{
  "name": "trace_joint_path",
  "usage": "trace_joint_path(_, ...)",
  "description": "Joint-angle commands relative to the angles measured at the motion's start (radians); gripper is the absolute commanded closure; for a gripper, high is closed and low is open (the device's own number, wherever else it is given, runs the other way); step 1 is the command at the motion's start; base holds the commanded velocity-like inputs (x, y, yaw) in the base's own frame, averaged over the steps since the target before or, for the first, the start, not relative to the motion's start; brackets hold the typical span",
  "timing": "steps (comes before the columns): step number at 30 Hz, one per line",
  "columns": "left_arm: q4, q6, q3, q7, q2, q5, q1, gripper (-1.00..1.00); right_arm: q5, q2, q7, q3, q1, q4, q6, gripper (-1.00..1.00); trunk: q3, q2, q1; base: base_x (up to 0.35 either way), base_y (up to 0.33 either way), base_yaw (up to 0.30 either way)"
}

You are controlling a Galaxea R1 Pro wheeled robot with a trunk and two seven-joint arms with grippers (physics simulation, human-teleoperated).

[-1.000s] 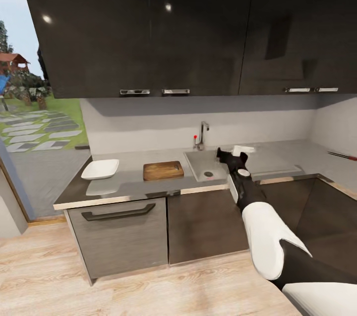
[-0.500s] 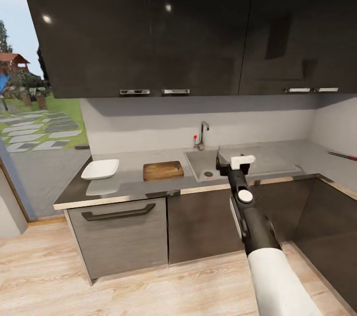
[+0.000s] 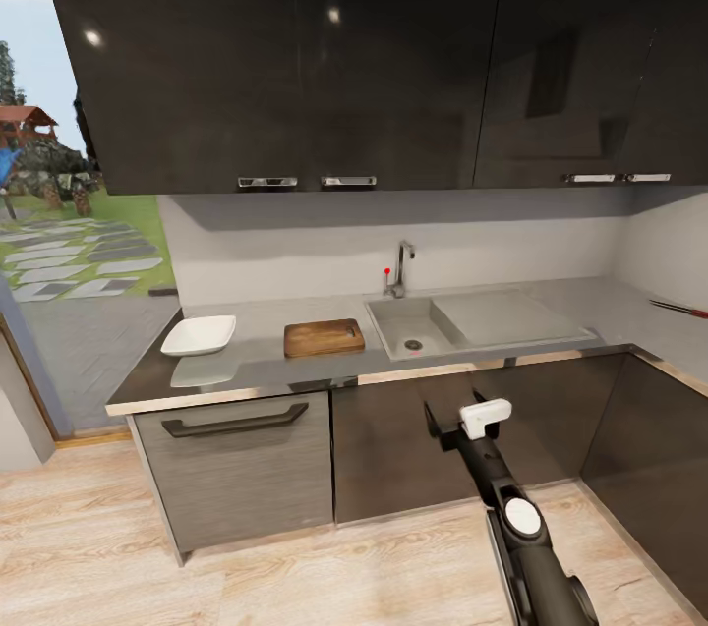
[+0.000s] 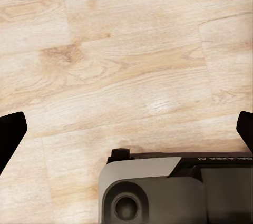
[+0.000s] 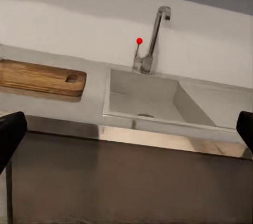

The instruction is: In the kitchen, take the Vidalia onion out of the sink, dice it on the chopping board with the paring knife, put the diced onion into the bowl on the countertop, then place both the paring knife and the chopping board into the sink.

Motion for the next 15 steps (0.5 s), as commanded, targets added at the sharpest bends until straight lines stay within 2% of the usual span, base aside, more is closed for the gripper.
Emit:
trace_joint_path(1, -0.001, -0.001, 0.000, 0.000, 0.000, 0.000, 0.000, -1.00, 0.009, 0.002, 0.015, -0.008, 0.005, -0.001, -0.010, -1.00, -0.002, -0.001, 0.000, 0.000, 0.000, 0.000)
trace_joint_path(3, 0.000, -0.001, 0.000, 0.000, 0.001, 0.000, 0.000, -1.00, 0.009, 0.002, 0.042, -0.019, 0.042, -0.002, -0.038, -1.00, -0.002, -0.001, 0.000, 0.000, 0.000, 0.000)
trace_joint_path(8, -0.001, -0.001, 0.000, 0.000, 0.001, 0.000, 0.000, -1.00, 0.010, 0.002, 0.055, -0.025, 0.104, -0.002, -0.090, -1.00, -0.002, -0.001, 0.000, 0.000, 0.000, 0.000)
trace_joint_path(13, -0.005, -0.001, 0.001, 0.001, 0.002, 0.000, 0.000, -1.00, 0.009, 0.002, 0.057, -0.035, 0.135, 0.022, -0.105, -1.00, -0.002, -0.001, 0.000, 0.000, 0.000, 0.000)
trace_joint_path(14, -0.005, -0.001, 0.001, 0.001, 0.002, 0.000, 0.000, -1.00, 0.009, 0.002, 0.057, -0.048, 0.138, 0.042, -0.107, -1.00, -0.002, -0.001, 0.000, 0.000, 0.000, 0.000)
trace_joint_path(15, -0.006, -0.001, 0.001, 0.002, 0.004, 0.000, 0.000, -1.00, 0.009, 0.002, 0.058, -0.081, 0.142, 0.080, -0.109, -1.00, -0.002, -0.001, 0.000, 0.000, 0.000, 0.000)
